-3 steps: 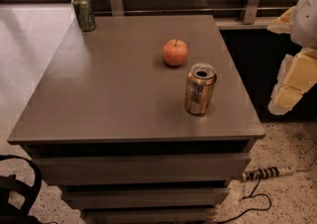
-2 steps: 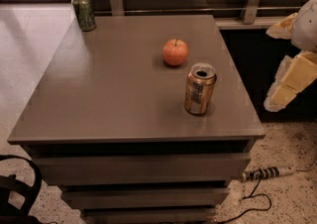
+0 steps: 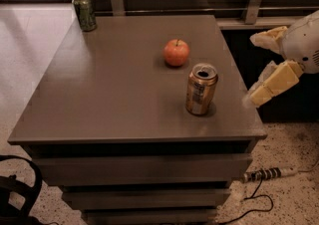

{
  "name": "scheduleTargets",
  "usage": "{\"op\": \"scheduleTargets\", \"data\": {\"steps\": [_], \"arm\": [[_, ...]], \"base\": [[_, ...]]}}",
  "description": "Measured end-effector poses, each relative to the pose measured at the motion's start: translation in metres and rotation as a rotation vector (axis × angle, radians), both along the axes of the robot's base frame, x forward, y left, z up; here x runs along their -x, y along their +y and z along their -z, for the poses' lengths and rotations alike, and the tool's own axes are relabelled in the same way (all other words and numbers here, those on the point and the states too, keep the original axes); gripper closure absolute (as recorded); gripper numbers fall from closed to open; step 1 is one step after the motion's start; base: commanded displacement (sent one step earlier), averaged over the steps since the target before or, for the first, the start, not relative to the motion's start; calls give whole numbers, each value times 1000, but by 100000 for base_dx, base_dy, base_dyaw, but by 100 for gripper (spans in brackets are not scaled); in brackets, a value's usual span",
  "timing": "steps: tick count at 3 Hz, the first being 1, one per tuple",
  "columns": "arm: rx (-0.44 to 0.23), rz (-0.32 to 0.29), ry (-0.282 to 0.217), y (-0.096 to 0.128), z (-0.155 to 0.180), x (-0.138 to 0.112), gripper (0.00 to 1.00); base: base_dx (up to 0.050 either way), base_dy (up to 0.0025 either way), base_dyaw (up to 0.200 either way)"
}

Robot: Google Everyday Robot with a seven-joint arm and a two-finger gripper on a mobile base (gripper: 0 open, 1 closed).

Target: Move orange can near green can

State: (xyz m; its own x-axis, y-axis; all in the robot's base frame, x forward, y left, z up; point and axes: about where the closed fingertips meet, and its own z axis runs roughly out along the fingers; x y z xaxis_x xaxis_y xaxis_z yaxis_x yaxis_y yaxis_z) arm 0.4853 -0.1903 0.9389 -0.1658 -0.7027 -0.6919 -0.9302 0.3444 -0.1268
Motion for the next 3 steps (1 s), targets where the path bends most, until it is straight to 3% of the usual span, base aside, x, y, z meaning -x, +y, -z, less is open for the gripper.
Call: {"op": "scheduleTargets", "data": {"steps": [2,3], "arm": [[-271,-41,-23,42,21,-5,0],[-374,-37,-11,52,45,-11,0]], "base": [[0,0,0],[0,0,0]]}}
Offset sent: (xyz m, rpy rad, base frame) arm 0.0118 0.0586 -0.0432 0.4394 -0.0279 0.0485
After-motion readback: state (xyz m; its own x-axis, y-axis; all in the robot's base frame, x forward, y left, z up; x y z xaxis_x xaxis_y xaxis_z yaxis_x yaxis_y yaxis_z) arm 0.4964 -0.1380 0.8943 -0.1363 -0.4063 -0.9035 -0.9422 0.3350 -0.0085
